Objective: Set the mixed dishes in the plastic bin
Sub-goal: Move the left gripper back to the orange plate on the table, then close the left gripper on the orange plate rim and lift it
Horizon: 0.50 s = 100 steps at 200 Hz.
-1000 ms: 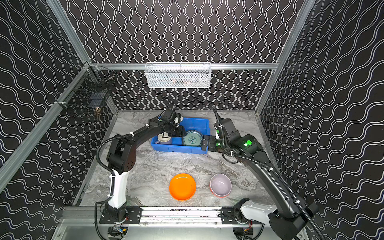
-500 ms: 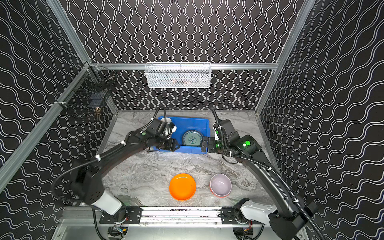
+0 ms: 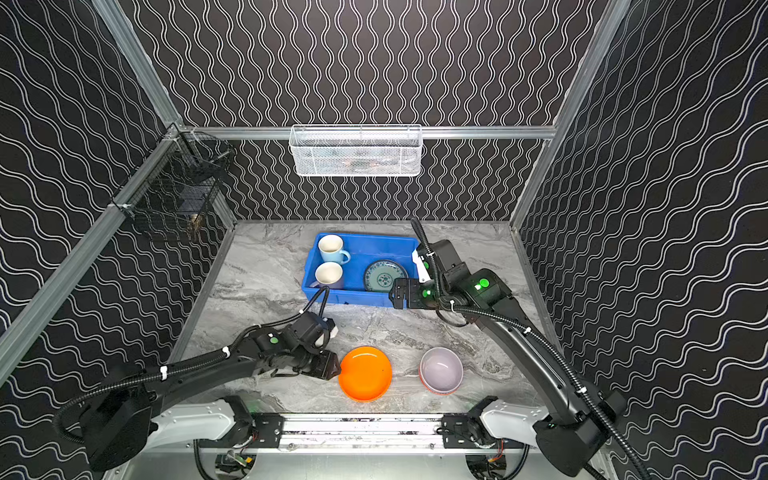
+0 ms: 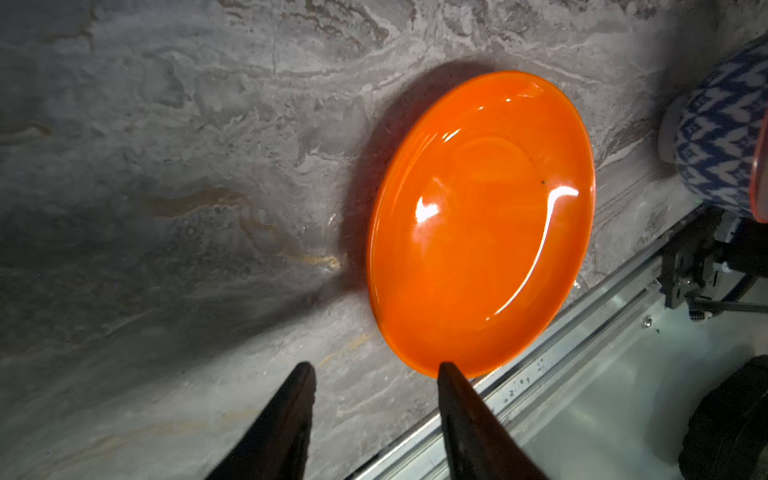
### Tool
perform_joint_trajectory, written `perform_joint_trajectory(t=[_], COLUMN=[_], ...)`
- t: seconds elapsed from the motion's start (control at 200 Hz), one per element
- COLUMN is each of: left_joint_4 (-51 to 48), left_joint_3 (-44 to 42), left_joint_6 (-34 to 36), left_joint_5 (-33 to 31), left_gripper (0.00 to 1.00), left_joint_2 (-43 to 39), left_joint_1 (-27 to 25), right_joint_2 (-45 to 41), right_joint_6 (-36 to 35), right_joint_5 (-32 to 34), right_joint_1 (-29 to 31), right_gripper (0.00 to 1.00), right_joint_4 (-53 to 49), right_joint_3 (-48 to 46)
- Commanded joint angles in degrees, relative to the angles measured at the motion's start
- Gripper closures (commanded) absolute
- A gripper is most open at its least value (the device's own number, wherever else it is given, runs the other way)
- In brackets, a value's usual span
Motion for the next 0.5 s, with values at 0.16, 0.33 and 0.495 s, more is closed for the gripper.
perform_joint_trajectory(t=[0.16, 0.33, 0.495], left_joint_4=[8.76, 10.88, 8.87], left_joint_3=[-1.27, -0.74, 0.59], left_joint_6=[-2.52, -1.50, 0.32], left_joint_5=[-1.09, 0.05, 0.49], left_gripper=[0.50, 0.66, 0.95], left_joint_2=[5.81, 10.29, 11.12], left_joint_1=[-1.36, -1.37, -1.34], right_joint_2=[-4.04, -6.00, -6.68], right_joint_6=[0.69, 1.52, 2.01], right_joint_5=[1.93, 3.38, 3.83], right_joint_1=[0.13, 0.13, 0.13], right_gripper=[0.01, 0.01, 0.01], right_joint_4=[-2.13, -3.12, -2.56], right_joint_3=[-1.18, -2.21, -2.94])
